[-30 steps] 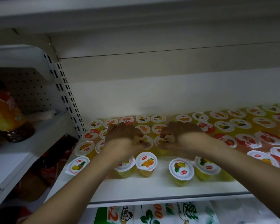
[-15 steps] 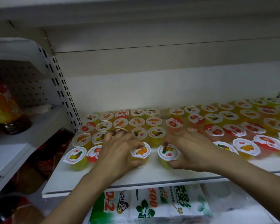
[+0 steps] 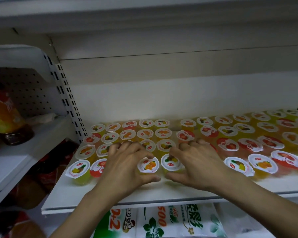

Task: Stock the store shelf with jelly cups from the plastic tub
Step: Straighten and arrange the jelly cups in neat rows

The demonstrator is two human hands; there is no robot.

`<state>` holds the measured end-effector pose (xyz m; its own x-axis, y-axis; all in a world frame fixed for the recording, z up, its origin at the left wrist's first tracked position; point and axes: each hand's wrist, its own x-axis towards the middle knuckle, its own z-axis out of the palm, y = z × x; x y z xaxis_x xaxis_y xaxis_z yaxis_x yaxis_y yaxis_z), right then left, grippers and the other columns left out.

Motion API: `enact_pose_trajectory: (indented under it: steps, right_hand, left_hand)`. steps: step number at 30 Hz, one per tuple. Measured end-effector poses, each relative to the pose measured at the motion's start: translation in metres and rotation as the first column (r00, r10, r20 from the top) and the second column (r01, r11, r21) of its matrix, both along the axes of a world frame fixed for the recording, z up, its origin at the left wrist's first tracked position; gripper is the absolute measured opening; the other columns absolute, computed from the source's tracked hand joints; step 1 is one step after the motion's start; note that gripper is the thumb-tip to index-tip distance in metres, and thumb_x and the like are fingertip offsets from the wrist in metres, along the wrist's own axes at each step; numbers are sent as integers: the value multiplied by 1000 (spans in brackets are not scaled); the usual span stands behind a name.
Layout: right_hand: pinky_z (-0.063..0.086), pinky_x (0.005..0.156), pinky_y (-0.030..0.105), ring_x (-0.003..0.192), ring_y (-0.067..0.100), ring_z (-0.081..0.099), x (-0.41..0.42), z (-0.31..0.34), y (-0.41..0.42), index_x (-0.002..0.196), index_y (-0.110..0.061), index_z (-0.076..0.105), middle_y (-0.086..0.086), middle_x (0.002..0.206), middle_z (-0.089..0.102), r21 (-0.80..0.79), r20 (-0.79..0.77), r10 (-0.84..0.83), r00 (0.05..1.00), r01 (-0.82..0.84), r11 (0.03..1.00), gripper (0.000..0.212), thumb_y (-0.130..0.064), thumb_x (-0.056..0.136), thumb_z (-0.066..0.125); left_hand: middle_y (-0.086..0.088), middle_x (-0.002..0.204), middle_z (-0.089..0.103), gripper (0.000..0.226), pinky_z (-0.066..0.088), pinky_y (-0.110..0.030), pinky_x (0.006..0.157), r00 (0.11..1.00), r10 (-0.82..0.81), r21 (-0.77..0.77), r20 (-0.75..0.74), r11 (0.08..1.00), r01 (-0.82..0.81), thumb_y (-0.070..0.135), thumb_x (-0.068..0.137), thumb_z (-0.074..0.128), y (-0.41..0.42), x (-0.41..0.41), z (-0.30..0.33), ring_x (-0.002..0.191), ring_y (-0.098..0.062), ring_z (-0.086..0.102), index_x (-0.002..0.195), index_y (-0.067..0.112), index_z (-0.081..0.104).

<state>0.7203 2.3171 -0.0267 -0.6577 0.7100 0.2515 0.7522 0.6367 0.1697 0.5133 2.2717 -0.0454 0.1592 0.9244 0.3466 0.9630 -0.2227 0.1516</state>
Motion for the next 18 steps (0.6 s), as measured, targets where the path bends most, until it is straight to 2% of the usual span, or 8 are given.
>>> enact_pose_trajectory:
  steps: [2,3,5,7,9,12,15,18]
  right_hand:
    - [37,77,33,95,20,60,7,13,0,121,-35,52,-4,110,63,-8,-80,-12,997,12,1000,56,-74,84,36]
    - [35,73,30,95,19,61,12,20,8,120,-36,53,-6,109,63,-6,-138,-32,990,32,999,52,-71,85,38]
    - [36,74,29,98,20,59,22,31,37,114,-35,57,-6,107,62,-14,-222,-92,971,91,996,39,-62,87,47]
    - [34,86,32,106,20,53,35,34,81,114,-34,57,-4,110,58,-81,-194,-158,968,145,986,33,-54,88,52]
    - [32,90,33,108,21,50,43,30,120,116,-35,56,-2,115,57,-163,-118,-185,976,165,973,33,-53,88,55]
    - [34,93,32,113,21,52,43,26,160,123,-35,55,-1,127,56,-218,-60,-133,989,117,969,40,-51,87,60]
    - [33,101,29,125,18,48,38,22,180,133,-34,50,-6,142,48,-296,-8,-82,997,76,952,52,-42,84,66]
    - [34,105,33,128,19,46,36,15,199,134,-38,48,-9,142,47,-399,-15,-90,996,76,914,56,-39,82,69]
  left_hand:
    - [26,114,55,74,27,-33,99,989,21,-52,143,999,-14,90,62,31,4,5,15,112,1,45,111,44,62]
    - [25,116,58,72,31,-36,102,975,23,-58,223,998,-11,90,65,36,10,8,24,113,-1,47,111,43,63]
    - [20,117,62,52,36,-38,103,957,25,0,289,1000,-27,76,75,49,32,17,42,115,-5,51,109,41,66]
    - [17,117,63,33,34,-36,104,972,60,33,226,997,-69,59,84,57,68,24,54,116,-9,52,110,41,66]
    - [17,113,66,28,32,-35,102,975,65,30,212,997,-73,53,87,58,108,26,58,116,-10,54,111,39,66]
    - [16,115,65,32,27,-33,95,993,105,-61,47,993,-102,51,88,58,160,26,56,115,-10,54,116,37,64]
    - [12,122,60,40,27,-36,97,984,126,-163,-127,976,-146,56,86,59,193,29,48,117,-14,52,118,32,63]
    - [8,113,62,52,27,-38,92,958,182,-189,-222,956,-225,67,76,62,211,31,40,110,-18,54,109,27,63]
